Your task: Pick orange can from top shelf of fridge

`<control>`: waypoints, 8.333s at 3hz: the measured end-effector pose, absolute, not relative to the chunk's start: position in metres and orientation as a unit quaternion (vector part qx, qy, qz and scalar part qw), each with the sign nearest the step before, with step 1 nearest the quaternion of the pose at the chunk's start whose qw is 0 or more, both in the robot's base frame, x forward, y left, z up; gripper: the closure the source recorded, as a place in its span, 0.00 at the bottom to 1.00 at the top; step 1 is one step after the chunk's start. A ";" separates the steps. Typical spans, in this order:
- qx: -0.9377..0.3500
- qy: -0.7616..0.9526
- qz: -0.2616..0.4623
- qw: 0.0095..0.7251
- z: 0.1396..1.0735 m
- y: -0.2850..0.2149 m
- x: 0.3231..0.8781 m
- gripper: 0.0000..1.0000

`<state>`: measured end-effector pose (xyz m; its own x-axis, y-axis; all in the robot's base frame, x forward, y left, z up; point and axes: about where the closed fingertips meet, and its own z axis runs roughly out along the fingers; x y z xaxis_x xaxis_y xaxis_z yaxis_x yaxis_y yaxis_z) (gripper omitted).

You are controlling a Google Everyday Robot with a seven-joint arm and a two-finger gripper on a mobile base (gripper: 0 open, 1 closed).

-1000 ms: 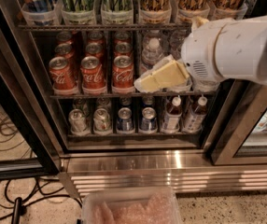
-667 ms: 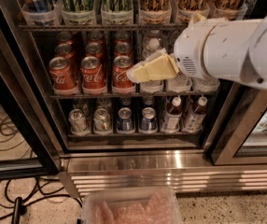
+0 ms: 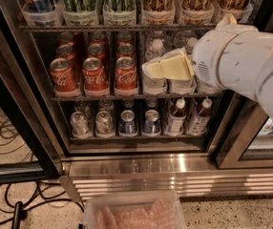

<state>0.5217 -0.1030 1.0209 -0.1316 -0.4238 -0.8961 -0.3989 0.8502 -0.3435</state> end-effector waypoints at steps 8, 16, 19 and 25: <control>-0.215 0.675 0.037 0.705 1.054 -0.070 0.573 0.43; -0.197 0.666 0.022 0.719 1.073 -0.055 0.656 0.43; -0.189 0.667 0.022 0.720 1.076 -0.059 0.658 1.00; -0.207 0.658 0.008 0.724 1.125 -0.096 0.580 1.00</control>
Offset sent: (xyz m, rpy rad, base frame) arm 0.0005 0.0001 0.0014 0.0446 0.0137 -0.0177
